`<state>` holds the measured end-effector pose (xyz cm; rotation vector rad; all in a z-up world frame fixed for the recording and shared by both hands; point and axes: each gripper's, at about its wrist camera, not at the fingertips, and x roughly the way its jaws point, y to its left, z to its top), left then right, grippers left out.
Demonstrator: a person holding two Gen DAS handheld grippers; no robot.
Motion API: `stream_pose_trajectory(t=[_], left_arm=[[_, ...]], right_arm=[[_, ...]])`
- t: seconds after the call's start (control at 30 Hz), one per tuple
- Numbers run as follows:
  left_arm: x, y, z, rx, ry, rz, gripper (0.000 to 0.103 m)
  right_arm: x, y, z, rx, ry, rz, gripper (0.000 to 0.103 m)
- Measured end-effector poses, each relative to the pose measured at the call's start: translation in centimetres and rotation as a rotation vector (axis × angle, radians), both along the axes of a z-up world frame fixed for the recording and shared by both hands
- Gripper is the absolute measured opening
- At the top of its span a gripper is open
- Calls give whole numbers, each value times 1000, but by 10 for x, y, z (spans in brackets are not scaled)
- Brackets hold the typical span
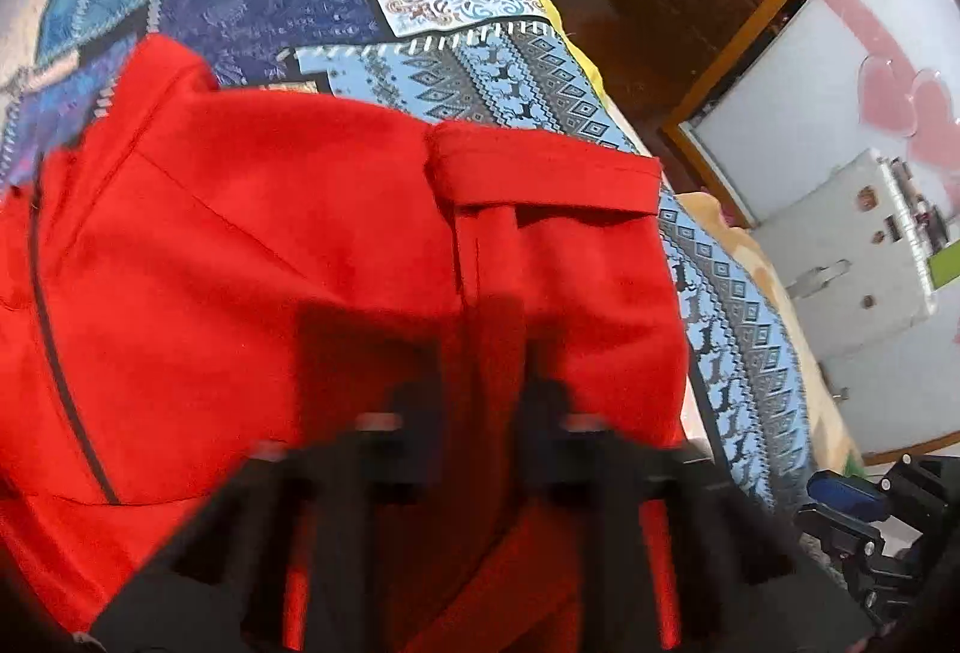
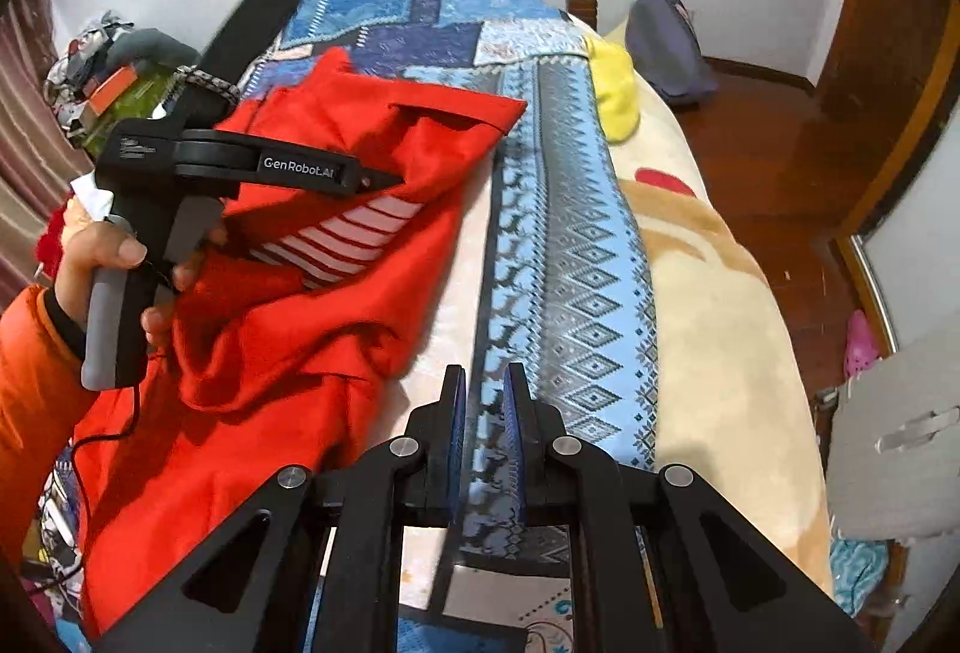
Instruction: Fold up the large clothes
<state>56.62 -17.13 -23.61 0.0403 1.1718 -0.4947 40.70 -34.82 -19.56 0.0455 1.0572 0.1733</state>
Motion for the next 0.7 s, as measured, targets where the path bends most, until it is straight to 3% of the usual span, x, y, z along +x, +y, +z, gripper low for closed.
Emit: stream_pose_trajectory(t=[0.17,0.37,0.43,0.57,0.7], left_arm=[[-24,15,54,-1,-165,19,5],[-65,89,139,47,-392,157,5],[-78,122,153,70,-440,211,5],[-97,185,150,113,-447,309,5],[-107,238,103,164,-369,388,5]], right_arm=[[4,8,0,20,-1,12,9],[12,38,21,26,-51,51,9],[20,52,24,16,-59,71,9],[43,85,9,-69,-27,99,9],[69,109,-40,-312,51,85,9]])
